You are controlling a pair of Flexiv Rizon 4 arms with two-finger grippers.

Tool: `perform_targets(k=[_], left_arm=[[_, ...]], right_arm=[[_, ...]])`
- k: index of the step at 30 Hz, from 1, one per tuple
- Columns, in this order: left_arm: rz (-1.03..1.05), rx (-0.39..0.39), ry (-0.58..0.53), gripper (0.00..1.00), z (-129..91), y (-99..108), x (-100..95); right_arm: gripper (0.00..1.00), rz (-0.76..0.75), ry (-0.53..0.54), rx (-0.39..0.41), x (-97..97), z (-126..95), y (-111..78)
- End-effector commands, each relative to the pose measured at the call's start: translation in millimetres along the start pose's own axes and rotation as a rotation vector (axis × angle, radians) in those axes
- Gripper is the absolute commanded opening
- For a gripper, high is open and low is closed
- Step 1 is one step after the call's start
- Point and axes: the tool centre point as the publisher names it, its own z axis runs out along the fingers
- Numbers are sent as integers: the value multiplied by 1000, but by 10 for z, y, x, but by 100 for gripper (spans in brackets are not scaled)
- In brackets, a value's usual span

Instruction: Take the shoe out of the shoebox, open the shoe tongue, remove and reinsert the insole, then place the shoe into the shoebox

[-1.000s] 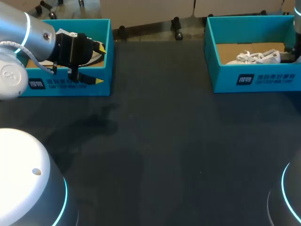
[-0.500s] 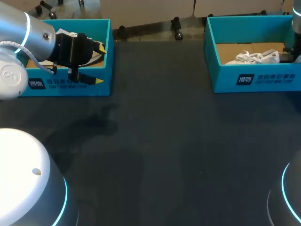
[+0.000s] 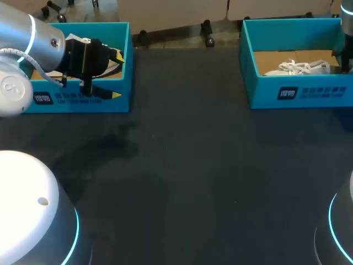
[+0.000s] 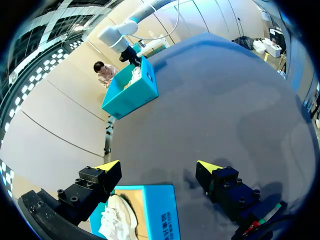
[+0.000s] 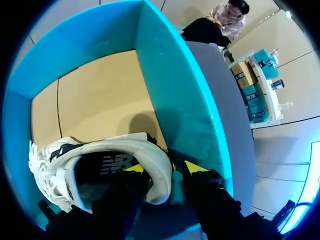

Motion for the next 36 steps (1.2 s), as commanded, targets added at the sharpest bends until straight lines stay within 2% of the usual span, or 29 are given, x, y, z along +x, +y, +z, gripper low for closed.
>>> perform_targets(k=[1, 10, 19, 23, 24, 29, 31, 36], left_arm=[[0, -6, 2, 100, 7, -9, -8], [0, -6, 2, 100, 7, -9, -8], [0, -6, 2, 100, 7, -9, -8], [0, -6, 2, 100, 7, -9, -8], [0, -6, 2, 100, 7, -9, -8], [0, -6, 2, 100, 7, -9, -8], [0, -6, 2, 100, 7, -9, -8], [0, -6, 2, 100, 7, -9, -8]], right_arm=[[45, 1, -18, -21, -23, -153, -34], [48, 6, -45, -83, -98, -442, 25], [50, -54, 32, -128, -10, -748, 38], [51, -96, 78, -133, 34, -893, -45], [53, -111, 87, -135, 46, -934, -70], [74, -193, 128, -141, 128, -1120, -237], [75, -221, 138, -141, 151, -1171, -312], [84, -250, 144, -126, 217, -1253, -524]])
